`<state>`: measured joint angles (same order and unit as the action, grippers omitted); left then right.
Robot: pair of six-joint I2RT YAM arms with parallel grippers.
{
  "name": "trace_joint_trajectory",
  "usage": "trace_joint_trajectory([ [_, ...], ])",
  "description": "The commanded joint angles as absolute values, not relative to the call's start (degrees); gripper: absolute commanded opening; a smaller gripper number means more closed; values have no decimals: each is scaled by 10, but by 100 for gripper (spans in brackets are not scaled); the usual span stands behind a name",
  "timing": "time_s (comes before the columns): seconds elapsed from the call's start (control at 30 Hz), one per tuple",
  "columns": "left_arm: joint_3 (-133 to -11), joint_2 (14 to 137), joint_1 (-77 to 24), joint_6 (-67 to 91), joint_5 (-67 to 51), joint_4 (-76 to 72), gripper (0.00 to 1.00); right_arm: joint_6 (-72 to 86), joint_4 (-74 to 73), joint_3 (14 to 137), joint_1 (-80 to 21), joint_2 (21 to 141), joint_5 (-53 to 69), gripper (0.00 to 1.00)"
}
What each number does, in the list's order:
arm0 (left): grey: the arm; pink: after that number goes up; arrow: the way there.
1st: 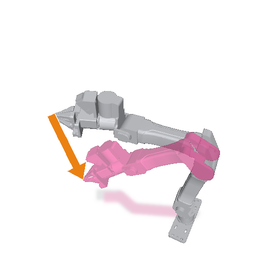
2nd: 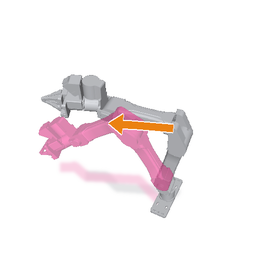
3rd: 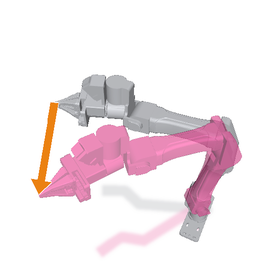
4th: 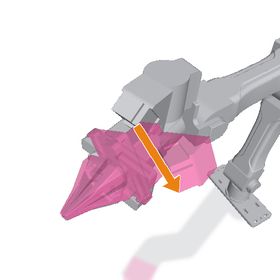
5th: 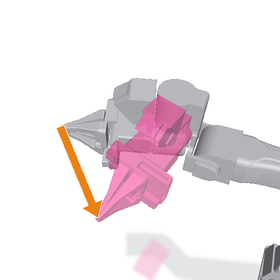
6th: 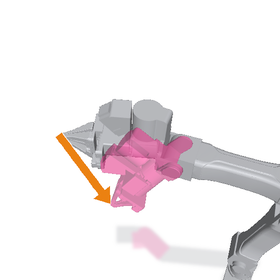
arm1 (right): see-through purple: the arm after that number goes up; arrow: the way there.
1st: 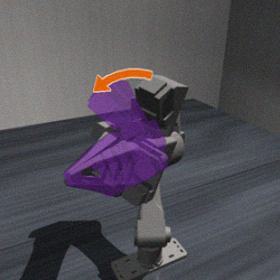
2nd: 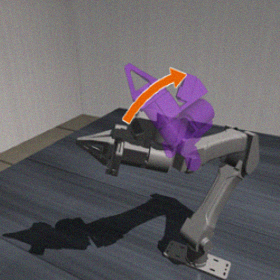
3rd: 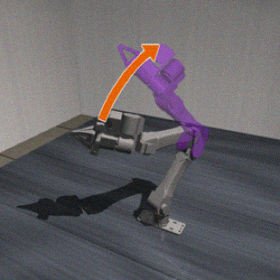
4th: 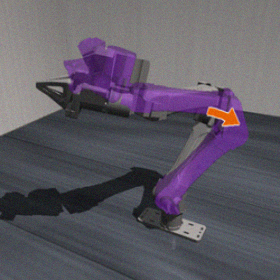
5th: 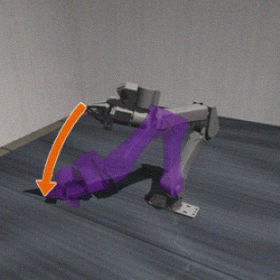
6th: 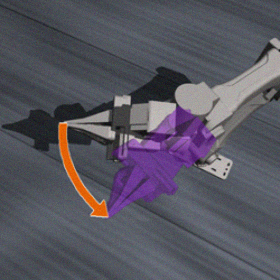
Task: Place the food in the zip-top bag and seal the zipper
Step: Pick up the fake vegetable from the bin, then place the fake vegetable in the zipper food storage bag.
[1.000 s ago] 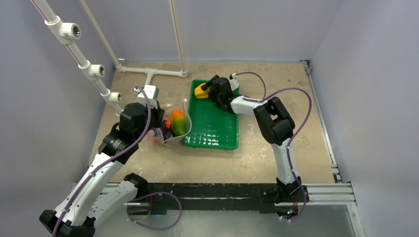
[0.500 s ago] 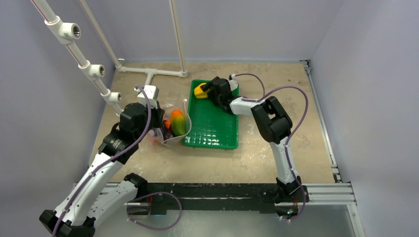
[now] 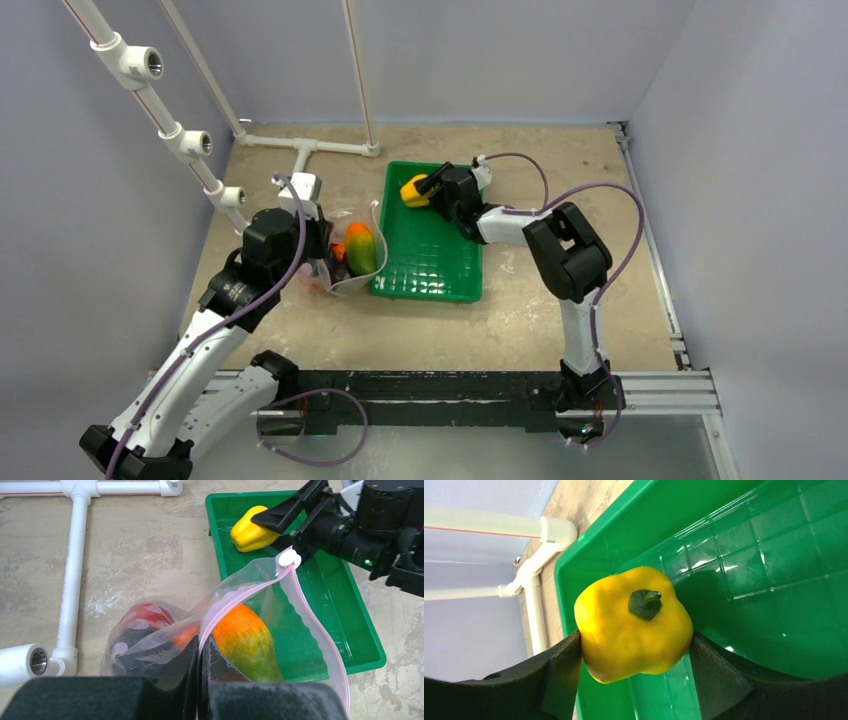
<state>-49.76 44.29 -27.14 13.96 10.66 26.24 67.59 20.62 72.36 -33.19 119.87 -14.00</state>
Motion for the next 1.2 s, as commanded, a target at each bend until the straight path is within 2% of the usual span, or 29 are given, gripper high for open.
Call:
trace_joint_trajectory([
  [0.0,-496,438,-273,143,111,247,0,635,240,691,-330,1124,-155,18],
  [0.37,-497,439,-272,143,119,248,0,532,224,611,-332,968,-147,15],
  [0.8,-497,439,-272,142,123,249,0,362,202,560,-359,764,-51,13],
  [1.17,-498,439,-273,142,125,250,0,269,153,582,-449,664,-34,14],
])
